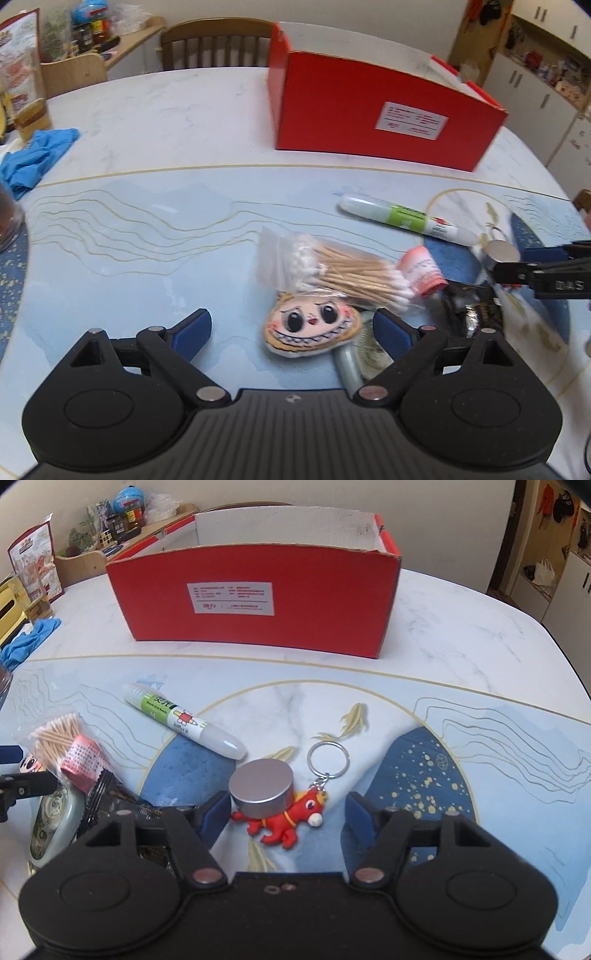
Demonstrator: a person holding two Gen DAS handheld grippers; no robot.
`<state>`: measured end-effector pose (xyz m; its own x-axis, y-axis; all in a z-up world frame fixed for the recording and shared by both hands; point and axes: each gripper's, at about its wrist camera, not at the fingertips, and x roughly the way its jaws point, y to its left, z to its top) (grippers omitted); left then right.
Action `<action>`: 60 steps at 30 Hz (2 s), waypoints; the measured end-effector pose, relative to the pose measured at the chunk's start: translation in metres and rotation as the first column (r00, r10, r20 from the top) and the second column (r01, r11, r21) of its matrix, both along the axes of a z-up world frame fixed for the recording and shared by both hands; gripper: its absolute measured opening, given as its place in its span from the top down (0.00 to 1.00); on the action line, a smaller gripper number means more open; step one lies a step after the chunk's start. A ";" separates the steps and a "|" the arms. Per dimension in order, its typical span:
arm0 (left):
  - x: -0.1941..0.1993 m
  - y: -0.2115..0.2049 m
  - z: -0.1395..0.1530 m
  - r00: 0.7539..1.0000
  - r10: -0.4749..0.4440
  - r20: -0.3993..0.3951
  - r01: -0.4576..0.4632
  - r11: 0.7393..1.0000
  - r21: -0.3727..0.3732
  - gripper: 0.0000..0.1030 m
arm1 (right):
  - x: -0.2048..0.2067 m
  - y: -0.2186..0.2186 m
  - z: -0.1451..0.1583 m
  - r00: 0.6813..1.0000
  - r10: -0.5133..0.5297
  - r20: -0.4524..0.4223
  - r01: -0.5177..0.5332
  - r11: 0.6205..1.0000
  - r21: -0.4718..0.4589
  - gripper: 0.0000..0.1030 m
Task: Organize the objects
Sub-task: 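Grasp the silver round tin with the right tool while the left tool grasps the shark-face pouch, then carry the tin and shark-face pouch with both tools over the red box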
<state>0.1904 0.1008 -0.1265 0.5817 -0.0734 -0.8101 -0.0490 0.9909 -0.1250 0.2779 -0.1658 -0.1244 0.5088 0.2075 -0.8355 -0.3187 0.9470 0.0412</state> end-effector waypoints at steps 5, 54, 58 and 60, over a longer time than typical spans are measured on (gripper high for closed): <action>-0.003 -0.005 0.004 0.999 -0.034 0.022 0.034 0.999 0.019 0.22 | 0.002 0.005 0.000 1.000 0.010 -0.004 -0.010 1.000 -0.005 0.41; -0.049 0.012 0.050 1.000 -0.020 0.017 0.021 0.995 -0.102 0.50 | 0.040 -0.010 0.008 0.996 -0.085 0.002 0.085 0.996 0.033 0.36; -0.049 0.013 0.050 1.000 -0.012 0.012 0.013 0.994 -0.106 0.50 | 0.052 -0.007 -0.003 0.991 -0.123 -0.055 0.127 0.990 0.065 0.40; -0.049 0.013 0.050 1.000 -0.010 0.009 0.010 0.994 -0.106 0.50 | 0.056 -0.003 -0.007 0.989 -0.133 -0.066 0.137 0.988 0.065 0.40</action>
